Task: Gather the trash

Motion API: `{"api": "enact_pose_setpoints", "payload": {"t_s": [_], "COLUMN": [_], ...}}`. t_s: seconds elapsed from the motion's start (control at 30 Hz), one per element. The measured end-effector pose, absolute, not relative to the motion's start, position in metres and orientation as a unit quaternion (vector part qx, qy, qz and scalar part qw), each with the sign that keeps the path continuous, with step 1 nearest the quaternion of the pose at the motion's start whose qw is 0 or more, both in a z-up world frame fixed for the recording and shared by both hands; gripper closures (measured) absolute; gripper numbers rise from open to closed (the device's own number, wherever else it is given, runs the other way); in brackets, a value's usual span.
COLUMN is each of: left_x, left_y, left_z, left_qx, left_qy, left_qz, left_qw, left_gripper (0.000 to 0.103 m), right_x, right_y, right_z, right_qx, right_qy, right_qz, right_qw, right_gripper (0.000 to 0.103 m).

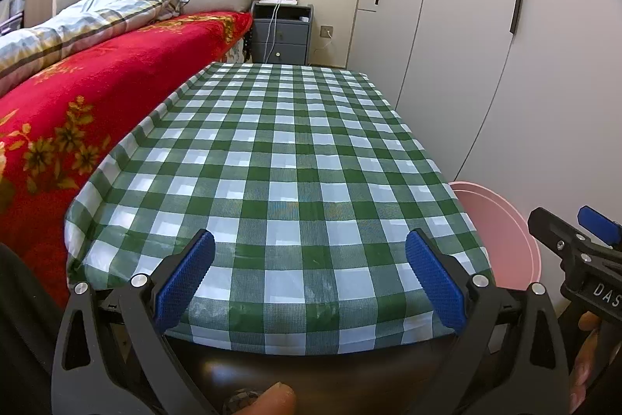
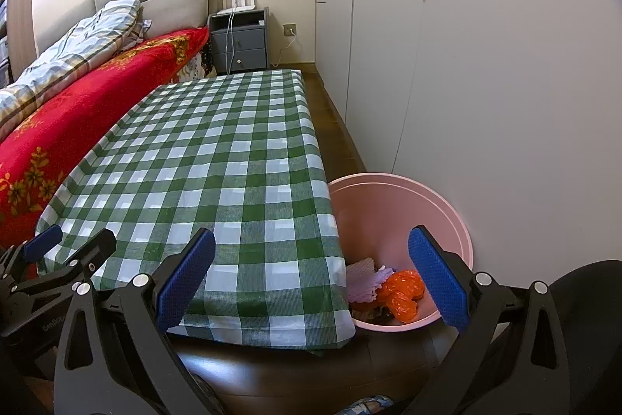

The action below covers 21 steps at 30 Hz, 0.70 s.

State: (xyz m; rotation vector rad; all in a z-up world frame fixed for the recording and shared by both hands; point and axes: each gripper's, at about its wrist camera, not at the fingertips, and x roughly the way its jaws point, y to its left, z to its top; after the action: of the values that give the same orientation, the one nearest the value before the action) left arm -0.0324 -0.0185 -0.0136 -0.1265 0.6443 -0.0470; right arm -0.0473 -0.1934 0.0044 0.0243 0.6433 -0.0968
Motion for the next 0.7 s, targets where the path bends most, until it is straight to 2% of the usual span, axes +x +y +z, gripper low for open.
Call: {"api": "enact_pose_setpoints", "payload": {"t_s": [0.7], "left_x": [-0.0317], "left_y": [-0.0167], "left_z": [-0.0158], "left_qx": [-0.064], "left_qy": [0.316], "left_qz": [-0.024], "left_qw": [0.946], "left_gripper": [0.008], "right_x": [-0.0490], "right_y": [-0.1909], "right_z": [0.0051], "right_qx": [0.011], "right_qy": [0.316], "right_qz": [-0.047], "right_qw": [0.948], "right_gripper": [0.005]}}
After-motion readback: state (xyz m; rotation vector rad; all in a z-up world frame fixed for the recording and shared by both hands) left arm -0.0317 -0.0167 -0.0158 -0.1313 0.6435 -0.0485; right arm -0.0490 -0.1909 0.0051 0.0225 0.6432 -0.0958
